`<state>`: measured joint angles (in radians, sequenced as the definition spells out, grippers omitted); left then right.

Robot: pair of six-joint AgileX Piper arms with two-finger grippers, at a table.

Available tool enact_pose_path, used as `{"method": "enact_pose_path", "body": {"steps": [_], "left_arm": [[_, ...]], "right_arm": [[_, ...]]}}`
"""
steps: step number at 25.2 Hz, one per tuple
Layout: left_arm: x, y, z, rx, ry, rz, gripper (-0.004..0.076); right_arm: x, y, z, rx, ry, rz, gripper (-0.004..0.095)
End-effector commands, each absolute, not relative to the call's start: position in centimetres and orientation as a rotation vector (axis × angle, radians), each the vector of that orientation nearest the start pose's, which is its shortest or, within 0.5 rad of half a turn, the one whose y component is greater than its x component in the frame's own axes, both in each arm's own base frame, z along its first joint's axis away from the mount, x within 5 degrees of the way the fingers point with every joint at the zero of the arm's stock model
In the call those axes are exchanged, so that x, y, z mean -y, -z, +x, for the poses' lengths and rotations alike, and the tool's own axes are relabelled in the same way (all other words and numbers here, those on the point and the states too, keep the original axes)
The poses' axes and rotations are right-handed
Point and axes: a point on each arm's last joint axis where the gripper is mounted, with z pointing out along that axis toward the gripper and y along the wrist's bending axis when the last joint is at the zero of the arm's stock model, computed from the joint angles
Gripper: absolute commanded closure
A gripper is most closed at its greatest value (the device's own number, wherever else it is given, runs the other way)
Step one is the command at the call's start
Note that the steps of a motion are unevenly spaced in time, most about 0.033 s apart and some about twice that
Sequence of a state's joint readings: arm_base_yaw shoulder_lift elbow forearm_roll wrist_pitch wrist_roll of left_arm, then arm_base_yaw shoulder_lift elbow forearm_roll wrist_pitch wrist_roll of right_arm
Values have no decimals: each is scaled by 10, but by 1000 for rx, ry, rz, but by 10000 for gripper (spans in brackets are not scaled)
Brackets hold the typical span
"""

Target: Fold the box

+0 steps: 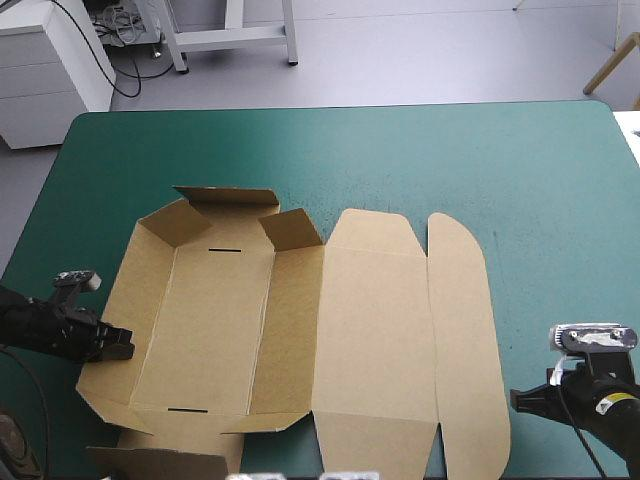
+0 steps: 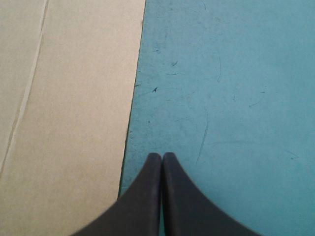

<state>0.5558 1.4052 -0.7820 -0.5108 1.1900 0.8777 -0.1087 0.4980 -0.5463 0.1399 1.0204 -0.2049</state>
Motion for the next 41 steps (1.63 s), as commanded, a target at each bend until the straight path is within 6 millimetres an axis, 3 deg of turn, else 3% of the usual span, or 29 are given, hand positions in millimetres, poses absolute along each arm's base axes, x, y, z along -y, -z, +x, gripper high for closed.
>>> {"method": "enact_pose_path", "body": {"steps": [1,7,11,13,16,20,23,29,34,41], "left_arm": [[-65,-238,203,-2905,702,221,734],[-56,-264,222,-2892,548,355,734],[-36,-299,250,-2781,290,558,734],[-16,-316,265,-2698,131,708,734],[34,-336,291,-2501,-111,972,734],[74,-344,310,-2312,-243,1092,734],[125,-346,324,-2049,-369,1281,734],[186,-357,317,-1641,-439,1428,734],[207,-369,313,-1432,-426,1412,734],[222,-368,301,-1373,-471,1502,734]], "right_arm": [[-2,-288,79,-2374,-34,-71,927],[-2,-288,79,-2374,-34,-71,927],[-2,-288,79,-2374,-34,-71,927],[-2,-288,79,-2374,-34,-71,927],[-2,-288,79,-2374,-34,-71,927],[-2,-288,79,-2374,-34,-71,927],[-2,-288,79,-2374,-34,-71,927],[-2,-288,79,-2374,-34,-71,927],[-2,-288,79,-2374,-34,-71,927],[-2,-288,79,-2374,-34,-71,927]]}}
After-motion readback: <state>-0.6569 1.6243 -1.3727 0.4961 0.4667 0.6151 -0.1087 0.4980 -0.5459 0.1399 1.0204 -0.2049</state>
